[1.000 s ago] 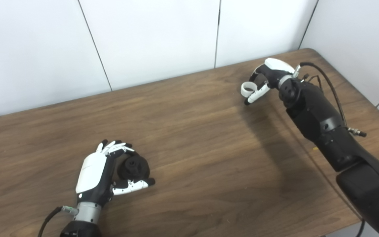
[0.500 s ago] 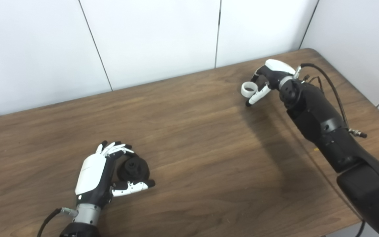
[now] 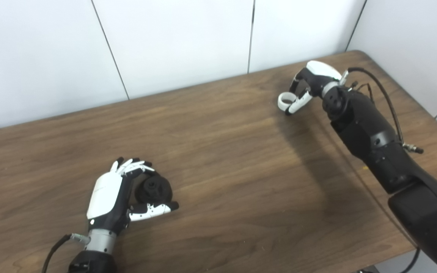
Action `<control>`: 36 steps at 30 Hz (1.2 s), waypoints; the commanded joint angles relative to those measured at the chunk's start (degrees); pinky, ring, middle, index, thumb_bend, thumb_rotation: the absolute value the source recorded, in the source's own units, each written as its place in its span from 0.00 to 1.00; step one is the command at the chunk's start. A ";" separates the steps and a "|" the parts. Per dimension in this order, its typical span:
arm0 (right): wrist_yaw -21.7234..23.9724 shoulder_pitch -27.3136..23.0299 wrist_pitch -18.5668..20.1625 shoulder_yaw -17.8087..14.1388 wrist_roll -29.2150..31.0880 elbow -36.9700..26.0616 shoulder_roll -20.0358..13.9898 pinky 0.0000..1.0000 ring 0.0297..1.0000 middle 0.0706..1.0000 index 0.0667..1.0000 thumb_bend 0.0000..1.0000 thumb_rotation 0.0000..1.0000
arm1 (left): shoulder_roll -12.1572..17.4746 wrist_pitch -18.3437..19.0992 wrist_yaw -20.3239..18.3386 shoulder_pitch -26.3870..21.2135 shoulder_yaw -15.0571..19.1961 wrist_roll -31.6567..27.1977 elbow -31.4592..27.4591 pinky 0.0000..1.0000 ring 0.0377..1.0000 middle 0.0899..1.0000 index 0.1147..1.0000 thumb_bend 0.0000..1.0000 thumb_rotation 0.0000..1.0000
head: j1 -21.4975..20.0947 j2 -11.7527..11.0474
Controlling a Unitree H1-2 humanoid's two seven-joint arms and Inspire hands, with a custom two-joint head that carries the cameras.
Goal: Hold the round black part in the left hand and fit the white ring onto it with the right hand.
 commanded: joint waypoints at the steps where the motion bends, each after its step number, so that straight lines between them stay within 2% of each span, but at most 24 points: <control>1: -1.63 -2.31 -0.07 -0.20 -0.01 -0.95 -1.58 0.98 0.97 0.87 0.46 0.52 0.15 | 1.24 1.30 -1.50 0.54 -0.10 1.45 0.05 1.00 0.89 0.76 0.42 0.52 0.05 | -0.01 0.13; 22: -2.90 -0.94 -1.22 0.60 0.95 -2.34 -2.55 0.96 0.94 0.82 0.45 0.52 0.13 | 0.88 1.27 -1.13 0.09 -0.09 1.21 0.48 1.00 0.89 0.75 0.42 0.52 0.05 | 0.53 0.23; 36: 0.82 0.40 -4.93 5.60 0.21 -12.50 -3.73 0.97 0.95 0.82 0.45 0.52 0.13 | 0.74 1.58 -1.25 0.04 -0.30 1.56 0.17 1.00 0.89 0.75 0.42 0.52 0.05 | 2.12 0.37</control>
